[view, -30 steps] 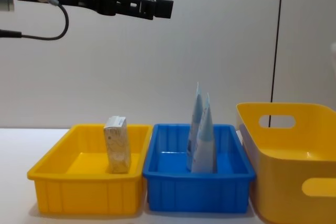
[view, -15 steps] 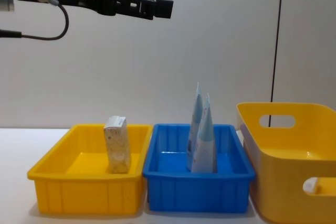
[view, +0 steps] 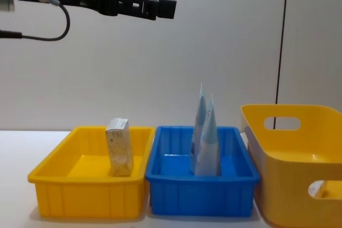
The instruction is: Bimanual collaborative sorting of washing and personal care products
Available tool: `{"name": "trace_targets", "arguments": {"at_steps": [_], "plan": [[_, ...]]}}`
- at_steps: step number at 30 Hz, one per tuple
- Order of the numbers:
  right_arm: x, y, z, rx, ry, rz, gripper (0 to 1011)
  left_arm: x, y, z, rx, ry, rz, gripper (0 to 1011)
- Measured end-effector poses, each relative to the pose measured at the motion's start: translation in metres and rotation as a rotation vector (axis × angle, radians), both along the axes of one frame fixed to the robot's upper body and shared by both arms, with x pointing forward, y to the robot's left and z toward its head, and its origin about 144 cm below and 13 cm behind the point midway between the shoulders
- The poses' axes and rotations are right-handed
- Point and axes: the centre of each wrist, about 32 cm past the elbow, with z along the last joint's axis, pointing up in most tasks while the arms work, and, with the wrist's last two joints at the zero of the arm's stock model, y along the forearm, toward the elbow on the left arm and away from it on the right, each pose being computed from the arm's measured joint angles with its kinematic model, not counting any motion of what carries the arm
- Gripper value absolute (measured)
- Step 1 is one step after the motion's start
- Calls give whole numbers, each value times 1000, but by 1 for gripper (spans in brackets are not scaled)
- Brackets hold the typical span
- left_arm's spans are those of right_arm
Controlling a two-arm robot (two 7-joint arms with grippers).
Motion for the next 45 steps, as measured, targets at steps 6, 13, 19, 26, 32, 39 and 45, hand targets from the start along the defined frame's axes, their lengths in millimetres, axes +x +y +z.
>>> {"name": "trace_targets", "arguments": {"at_steps": [6,13,19,26,32,39,45], "plan": [[1,1,-1,-1,3,-16,1004,0,0,0,0,0,0,1003],[0,1,0,3,3,-6,1004,0,0,0,0,0,0,1003],[-1,1,6,24,7,45,1004,0,0,0,0,0,0,1003],[-4,4,13,56,20,124,1004,0,0,0,0,0,0,1002],[-7,8,21,82,30,193,1004,0,0,0,0,0,0,1003],[-12,18,30,120,57,306,1004,0,0,0,0,0,0,1003],[-17,31,36,150,90,395,1004,0,0,0,0,0,0,1003]]}}
